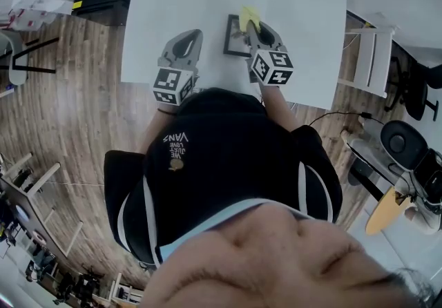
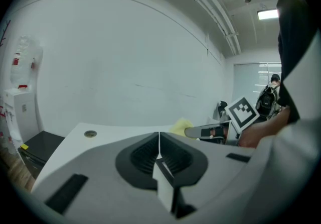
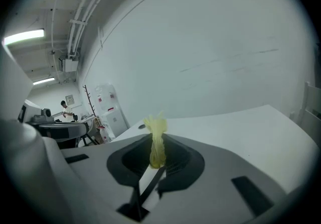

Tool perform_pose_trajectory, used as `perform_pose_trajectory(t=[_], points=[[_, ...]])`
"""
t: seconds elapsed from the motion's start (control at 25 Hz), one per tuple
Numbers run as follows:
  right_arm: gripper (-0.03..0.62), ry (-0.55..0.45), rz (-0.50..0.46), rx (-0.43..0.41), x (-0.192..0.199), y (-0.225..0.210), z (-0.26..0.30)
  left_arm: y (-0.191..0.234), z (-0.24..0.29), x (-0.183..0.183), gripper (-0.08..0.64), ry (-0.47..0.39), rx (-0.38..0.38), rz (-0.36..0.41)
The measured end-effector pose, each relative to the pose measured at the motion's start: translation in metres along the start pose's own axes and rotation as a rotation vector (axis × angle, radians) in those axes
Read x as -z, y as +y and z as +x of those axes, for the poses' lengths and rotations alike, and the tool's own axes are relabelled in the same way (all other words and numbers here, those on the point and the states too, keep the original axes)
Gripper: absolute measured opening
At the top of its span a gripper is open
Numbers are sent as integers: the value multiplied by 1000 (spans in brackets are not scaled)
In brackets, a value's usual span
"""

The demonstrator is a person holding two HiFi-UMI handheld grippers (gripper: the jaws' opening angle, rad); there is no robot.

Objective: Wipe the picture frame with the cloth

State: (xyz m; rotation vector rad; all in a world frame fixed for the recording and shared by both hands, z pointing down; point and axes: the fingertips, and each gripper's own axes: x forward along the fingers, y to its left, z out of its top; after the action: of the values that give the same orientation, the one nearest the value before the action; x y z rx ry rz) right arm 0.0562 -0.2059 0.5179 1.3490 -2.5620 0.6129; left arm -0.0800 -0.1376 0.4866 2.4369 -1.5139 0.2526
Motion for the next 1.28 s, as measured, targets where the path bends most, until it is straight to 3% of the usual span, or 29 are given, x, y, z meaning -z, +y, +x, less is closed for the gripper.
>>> perform_pose_trajectory(t=[0.8,1.28], points=[[46,199,15,-17,68,-5,43,6,-4,14,18,51,-31,-21],[46,247,1,-30,83,5,67,13,-10,18,18,54,-55,-26]])
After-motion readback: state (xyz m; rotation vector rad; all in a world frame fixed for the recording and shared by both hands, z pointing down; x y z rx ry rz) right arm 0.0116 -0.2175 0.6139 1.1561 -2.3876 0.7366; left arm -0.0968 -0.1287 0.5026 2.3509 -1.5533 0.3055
